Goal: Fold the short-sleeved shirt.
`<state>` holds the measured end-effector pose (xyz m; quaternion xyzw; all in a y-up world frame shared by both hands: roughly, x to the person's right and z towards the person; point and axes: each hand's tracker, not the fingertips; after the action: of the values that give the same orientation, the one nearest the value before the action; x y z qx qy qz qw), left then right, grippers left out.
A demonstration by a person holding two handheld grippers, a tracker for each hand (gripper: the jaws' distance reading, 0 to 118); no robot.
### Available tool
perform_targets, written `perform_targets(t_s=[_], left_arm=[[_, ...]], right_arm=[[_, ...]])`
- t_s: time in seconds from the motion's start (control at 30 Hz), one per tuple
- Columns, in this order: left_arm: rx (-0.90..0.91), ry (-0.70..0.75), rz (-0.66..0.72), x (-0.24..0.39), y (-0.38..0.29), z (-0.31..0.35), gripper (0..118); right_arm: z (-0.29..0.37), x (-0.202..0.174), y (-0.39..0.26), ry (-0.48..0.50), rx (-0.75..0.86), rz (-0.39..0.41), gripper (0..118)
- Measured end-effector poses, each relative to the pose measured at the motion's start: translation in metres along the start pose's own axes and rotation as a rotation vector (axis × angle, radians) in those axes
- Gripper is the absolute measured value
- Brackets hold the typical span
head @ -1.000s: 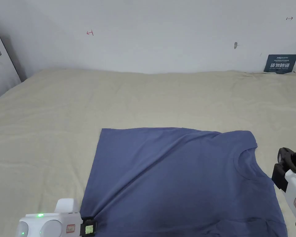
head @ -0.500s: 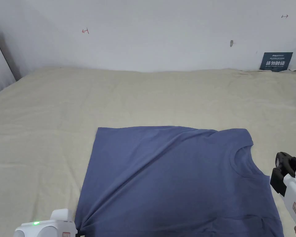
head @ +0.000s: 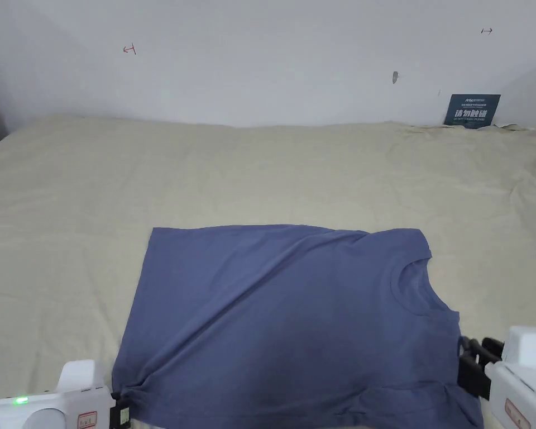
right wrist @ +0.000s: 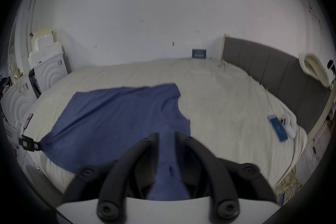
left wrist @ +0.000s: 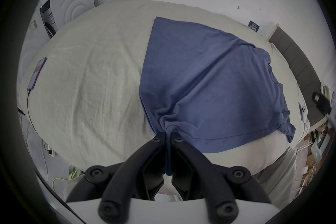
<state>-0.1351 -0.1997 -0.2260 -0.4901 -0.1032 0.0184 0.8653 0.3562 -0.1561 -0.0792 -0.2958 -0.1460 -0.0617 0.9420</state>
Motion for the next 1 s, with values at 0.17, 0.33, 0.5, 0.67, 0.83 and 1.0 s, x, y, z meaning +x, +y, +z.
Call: perform_targets(t_s=[0.17,0.33,0.5,0.67,0.83,1.0], left_arm=[[0.01,-0.009,-0.007,0.002,0.001,0.004,3],[0.011,-0.013,-0.006,0.003,0.0,0.006,3],[0.012,-0.013,-0.002,0.002,0.0,0.005,3],[0.01,-0.017,0.0,0.002,-0.001,0.006,3],[0.006,-0.014,0.0,0.002,-0.001,0.004,3],[0.008,-0.013,0.005,0.0,-0.002,0.004,3]], right_arm=[[-0.014,0.013,-0.031,0.012,-0.136,-0.065,98],[-0.024,0.024,-0.059,0.009,-0.237,-0.102,98],[-0.035,0.029,-0.08,-0.012,-0.329,-0.096,98],[-0.04,0.034,-0.089,-0.009,-0.367,-0.102,71],[-0.038,0.031,-0.09,0.009,-0.358,-0.101,4],[-0.028,0.029,-0.08,0.027,-0.311,-0.067,2]])
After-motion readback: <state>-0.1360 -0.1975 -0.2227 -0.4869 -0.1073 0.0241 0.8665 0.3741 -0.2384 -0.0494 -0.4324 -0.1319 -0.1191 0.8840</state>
